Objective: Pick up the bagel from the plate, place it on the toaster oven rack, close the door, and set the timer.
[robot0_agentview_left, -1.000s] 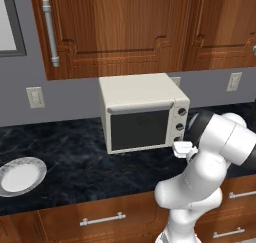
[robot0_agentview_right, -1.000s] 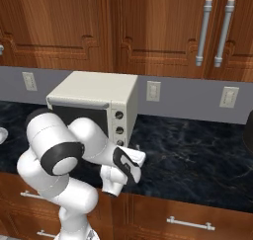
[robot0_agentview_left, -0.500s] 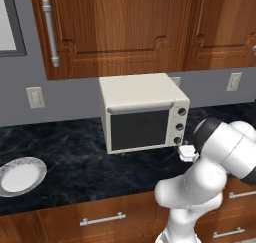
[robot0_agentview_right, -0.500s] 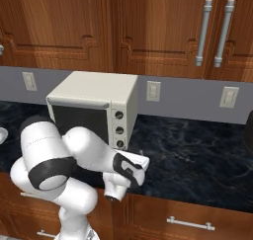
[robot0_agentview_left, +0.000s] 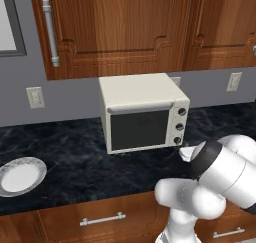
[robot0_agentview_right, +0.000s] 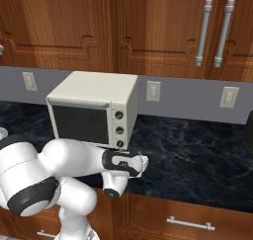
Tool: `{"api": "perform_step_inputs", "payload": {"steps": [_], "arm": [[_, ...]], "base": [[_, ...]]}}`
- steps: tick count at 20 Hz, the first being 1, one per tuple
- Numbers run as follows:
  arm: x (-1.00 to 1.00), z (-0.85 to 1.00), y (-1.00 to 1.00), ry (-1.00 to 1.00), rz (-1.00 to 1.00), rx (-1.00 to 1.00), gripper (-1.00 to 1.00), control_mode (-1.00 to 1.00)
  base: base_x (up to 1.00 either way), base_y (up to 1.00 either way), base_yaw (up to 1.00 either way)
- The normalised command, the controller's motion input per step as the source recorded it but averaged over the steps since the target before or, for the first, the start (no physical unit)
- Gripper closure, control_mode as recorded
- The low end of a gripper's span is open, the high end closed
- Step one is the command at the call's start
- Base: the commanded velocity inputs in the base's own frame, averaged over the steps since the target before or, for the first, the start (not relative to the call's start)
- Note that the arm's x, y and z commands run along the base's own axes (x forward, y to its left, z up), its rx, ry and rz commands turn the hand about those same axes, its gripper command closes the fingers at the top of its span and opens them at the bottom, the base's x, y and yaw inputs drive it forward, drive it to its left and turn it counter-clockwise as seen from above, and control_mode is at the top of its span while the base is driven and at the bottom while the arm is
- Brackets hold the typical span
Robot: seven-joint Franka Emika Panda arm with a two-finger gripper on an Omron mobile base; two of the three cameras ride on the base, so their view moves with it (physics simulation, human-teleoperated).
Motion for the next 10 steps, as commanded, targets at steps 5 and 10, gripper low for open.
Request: {"api": "perform_step_inputs", "payload": {"steps": [5,10], "arm": [[0.0,0.18,0.41,0.0,-0.03,0.0,-1.0,-1.0],[0.0,0.07,0.26,0.0,-0.05,0.0,-1.0,-1.0]], "base": [[0.0,0.0,0.0],[0.0,0.0,0.0]]}}
